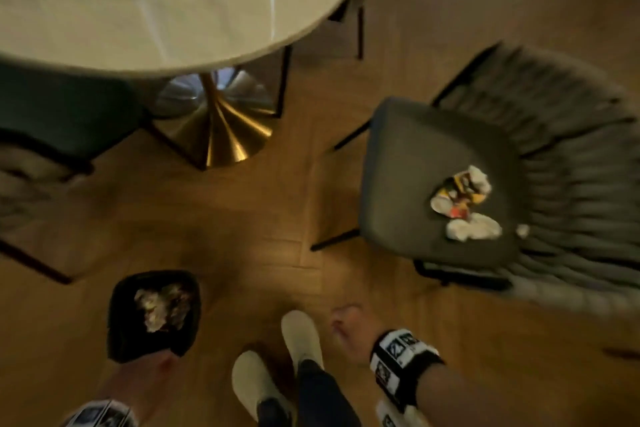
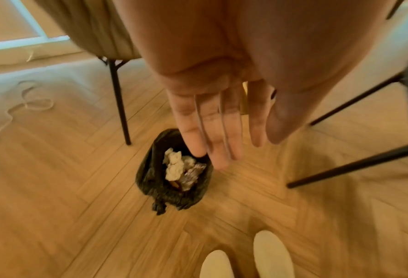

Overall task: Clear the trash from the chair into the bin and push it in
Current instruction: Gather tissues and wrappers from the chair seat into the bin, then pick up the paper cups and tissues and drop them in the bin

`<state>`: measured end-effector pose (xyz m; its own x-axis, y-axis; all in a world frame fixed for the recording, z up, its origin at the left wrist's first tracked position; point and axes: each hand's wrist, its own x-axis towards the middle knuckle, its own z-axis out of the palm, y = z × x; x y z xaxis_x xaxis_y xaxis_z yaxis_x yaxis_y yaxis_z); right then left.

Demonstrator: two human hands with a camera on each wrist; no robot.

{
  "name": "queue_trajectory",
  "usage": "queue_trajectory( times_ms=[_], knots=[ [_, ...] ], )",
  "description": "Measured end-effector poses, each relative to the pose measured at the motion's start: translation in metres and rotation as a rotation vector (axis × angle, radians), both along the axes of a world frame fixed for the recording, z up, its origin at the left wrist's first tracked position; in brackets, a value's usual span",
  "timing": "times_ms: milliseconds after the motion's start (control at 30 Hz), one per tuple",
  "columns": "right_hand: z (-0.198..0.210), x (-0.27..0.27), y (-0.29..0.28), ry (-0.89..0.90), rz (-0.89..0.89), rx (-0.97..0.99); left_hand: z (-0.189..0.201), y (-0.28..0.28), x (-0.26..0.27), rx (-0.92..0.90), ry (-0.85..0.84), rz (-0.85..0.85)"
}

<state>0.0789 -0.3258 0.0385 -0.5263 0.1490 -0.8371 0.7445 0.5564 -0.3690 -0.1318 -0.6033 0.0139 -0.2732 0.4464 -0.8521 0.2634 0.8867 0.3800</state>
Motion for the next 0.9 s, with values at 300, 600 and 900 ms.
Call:
queue_trajectory(
  times_ms=[300, 600, 900],
  knots=[
    [0.160, 0.137, 0.087, 0.008, -0.246, 0.245, 0.155, 0.137, 0.033, 0.278, 0.186, -0.047],
    [0.185, 0.177, 0.327, 0.134, -0.212, 0.489, 0.162, 0.301, 0.082, 0.124, 0.218, -0.244],
    [0.012, 0.122, 0.454, -0.015, 0.157, 0.361, 0.092, 0.504, 0.155, 0.188, 0.140, -0.235]
  ],
)
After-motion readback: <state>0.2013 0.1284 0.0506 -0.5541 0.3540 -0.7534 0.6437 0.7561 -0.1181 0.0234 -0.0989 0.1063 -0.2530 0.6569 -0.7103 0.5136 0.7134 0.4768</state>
